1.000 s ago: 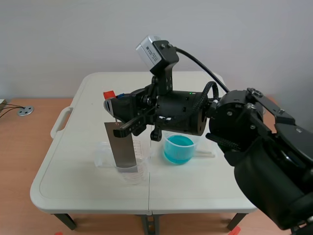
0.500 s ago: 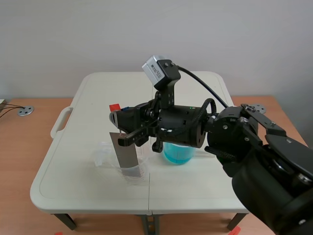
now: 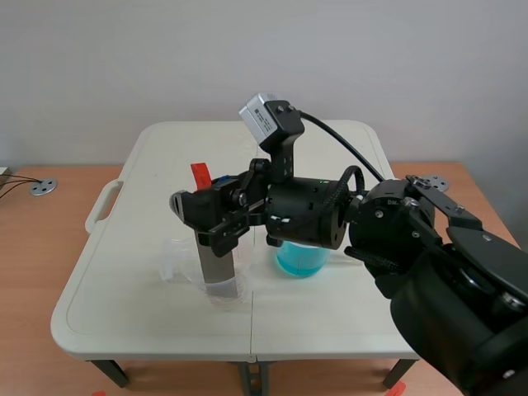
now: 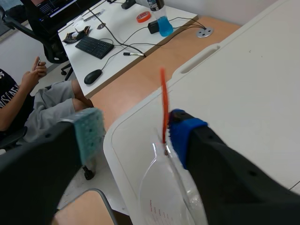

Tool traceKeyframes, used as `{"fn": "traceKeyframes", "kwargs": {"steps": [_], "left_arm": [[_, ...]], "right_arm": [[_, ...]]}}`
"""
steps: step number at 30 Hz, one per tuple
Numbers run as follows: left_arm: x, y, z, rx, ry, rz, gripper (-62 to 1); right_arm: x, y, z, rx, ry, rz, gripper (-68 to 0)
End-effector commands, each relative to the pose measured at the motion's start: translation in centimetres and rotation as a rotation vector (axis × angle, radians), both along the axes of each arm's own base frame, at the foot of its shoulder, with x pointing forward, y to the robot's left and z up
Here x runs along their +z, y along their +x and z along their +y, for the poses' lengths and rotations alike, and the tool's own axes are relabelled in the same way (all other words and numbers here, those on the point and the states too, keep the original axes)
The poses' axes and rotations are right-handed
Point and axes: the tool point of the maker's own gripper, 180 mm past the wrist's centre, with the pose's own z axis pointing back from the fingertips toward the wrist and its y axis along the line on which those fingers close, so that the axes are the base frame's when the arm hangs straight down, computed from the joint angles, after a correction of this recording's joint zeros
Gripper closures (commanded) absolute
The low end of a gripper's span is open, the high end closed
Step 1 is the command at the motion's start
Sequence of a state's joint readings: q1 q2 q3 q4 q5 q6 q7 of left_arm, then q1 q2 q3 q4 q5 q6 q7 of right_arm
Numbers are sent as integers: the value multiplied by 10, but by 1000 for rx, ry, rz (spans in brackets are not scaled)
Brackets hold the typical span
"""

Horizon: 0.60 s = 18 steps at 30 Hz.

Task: Hold the metal plate by the orange handle, dip it into the blue solution, take it out and point at it, then put the plate back in the beaker on the left.
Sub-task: 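Return to the home posture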

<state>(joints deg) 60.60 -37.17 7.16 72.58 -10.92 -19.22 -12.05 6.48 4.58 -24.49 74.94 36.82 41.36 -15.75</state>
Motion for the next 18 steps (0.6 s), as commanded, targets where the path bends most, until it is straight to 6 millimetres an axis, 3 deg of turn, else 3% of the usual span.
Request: {"fn": "traceKeyframes", "kwargs": {"steps": [1, 4, 6, 7, 9, 10, 18], "left_arm": [[2, 1, -3, 6, -12, -4, -15], [1, -1, -2, 2, -5, 5, -20], [0, -2, -2, -1, 0, 11, -118], [0, -3, -1, -2, 2, 15, -225], [0, -2, -1, -2, 5, 14, -528], [0, -1, -1, 3, 4, 11, -623], [-1, -2, 0, 3, 8, 17, -623]], "right_arm": [[21, 9, 1, -13, 50, -50, -424], [22, 11, 0, -26, 59, -53, -485], [21, 15, -2, -49, 53, -45, -519], [20, 17, -4, -61, 51, -42, -551], [20, 21, -6, -82, 43, -46, -636], [20, 24, -7, -97, 29, -57, -668], [23, 39, -34, -178, -89, -168, -664]]}}
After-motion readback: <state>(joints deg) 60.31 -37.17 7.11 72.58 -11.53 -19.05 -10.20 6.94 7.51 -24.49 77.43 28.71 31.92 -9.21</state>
